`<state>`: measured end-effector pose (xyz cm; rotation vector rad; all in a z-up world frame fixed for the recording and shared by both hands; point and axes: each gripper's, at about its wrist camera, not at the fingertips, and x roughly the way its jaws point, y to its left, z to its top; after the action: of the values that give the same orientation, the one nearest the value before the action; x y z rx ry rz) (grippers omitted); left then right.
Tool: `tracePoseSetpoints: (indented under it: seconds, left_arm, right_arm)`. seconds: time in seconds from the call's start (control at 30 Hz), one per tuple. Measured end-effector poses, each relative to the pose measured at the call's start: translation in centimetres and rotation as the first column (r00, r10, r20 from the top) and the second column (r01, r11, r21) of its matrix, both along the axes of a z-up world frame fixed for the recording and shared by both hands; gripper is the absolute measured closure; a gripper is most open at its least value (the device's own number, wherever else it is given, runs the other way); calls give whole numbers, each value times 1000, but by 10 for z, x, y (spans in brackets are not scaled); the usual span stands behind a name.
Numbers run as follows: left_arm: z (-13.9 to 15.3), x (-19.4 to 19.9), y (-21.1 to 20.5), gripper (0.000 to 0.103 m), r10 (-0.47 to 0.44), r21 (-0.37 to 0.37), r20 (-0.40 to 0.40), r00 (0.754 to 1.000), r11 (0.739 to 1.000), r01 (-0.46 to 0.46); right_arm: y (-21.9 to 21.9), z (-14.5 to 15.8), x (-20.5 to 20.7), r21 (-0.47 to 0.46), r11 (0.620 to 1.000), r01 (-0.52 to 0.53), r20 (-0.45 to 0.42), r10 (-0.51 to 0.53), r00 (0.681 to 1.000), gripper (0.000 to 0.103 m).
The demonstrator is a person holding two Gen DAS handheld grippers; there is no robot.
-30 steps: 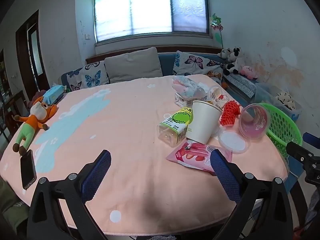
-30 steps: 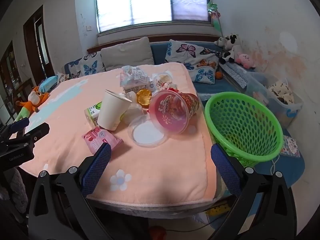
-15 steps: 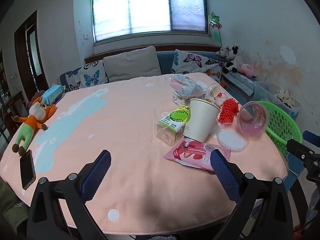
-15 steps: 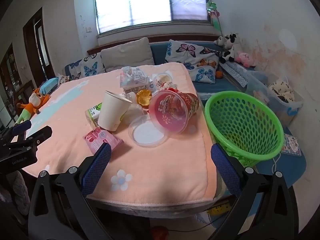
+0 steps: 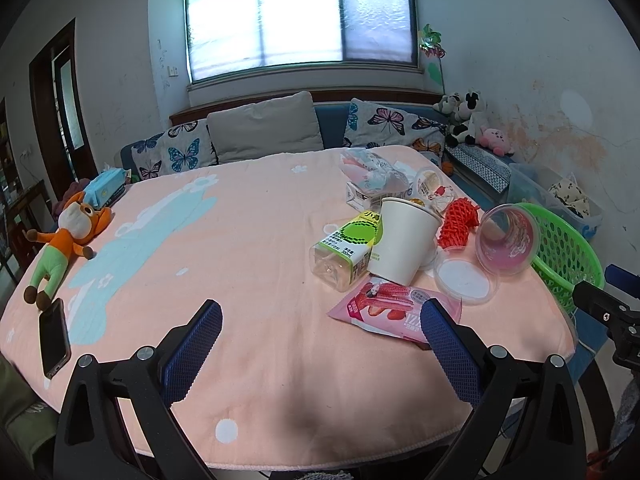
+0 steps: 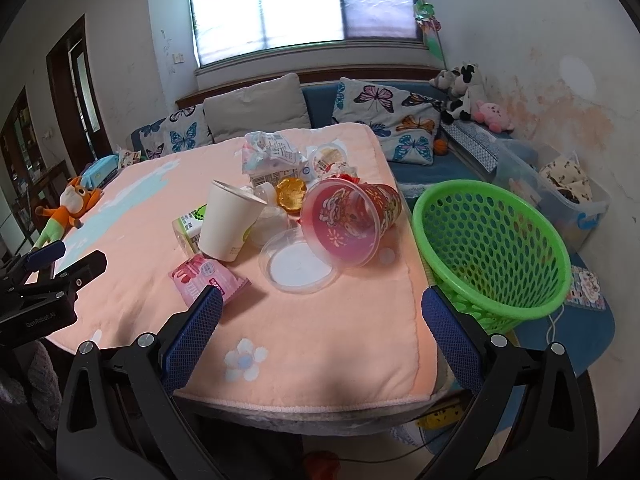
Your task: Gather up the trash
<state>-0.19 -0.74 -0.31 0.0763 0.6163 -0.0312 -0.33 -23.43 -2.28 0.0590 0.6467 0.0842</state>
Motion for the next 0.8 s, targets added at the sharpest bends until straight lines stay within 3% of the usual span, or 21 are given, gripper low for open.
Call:
tracePoseSetpoints:
  seconds: [0.8]
  left_arm:
    - [1,2,2,7,1,-2,-1,1000,1000,-1]
  right_arm:
    - [-1,0,3,4,1000,-2,-4,2,1000,4]
